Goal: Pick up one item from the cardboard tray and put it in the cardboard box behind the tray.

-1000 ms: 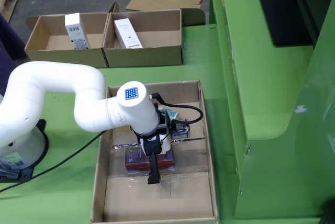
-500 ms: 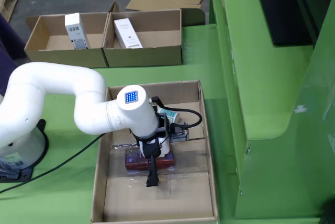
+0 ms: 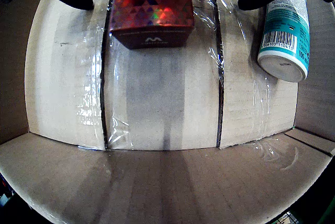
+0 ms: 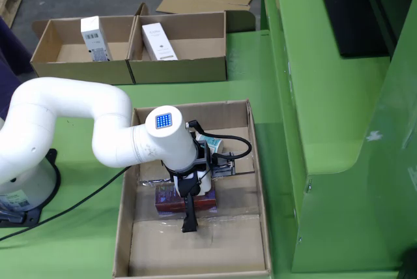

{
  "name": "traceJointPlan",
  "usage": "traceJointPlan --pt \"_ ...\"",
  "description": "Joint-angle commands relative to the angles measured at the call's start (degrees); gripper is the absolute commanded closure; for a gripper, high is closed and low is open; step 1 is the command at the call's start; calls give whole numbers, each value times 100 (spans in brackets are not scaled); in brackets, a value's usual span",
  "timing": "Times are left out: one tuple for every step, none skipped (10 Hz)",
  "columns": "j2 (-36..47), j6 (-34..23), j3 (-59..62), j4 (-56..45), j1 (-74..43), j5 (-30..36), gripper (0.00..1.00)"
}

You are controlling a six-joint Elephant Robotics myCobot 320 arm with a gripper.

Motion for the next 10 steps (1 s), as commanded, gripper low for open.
traceJointPlan --pt "149 -31 130 70 -9 36 10" --pt "149 -31 130 70 -9 36 20" --pt "149 -31 130 70 -9 36 30" --pt "149 -31 130 70 -9 36 40" --pt "149 -31 130 70 -9 36 50" --pt "149 -31 130 70 -9 36 60" --pt "149 -31 130 70 -9 36 70" --pt "149 -31 130 70 -9 36 80" --pt "149 -31 130 70 -9 36 90" --pt "149 -31 130 70 -9 36 100"
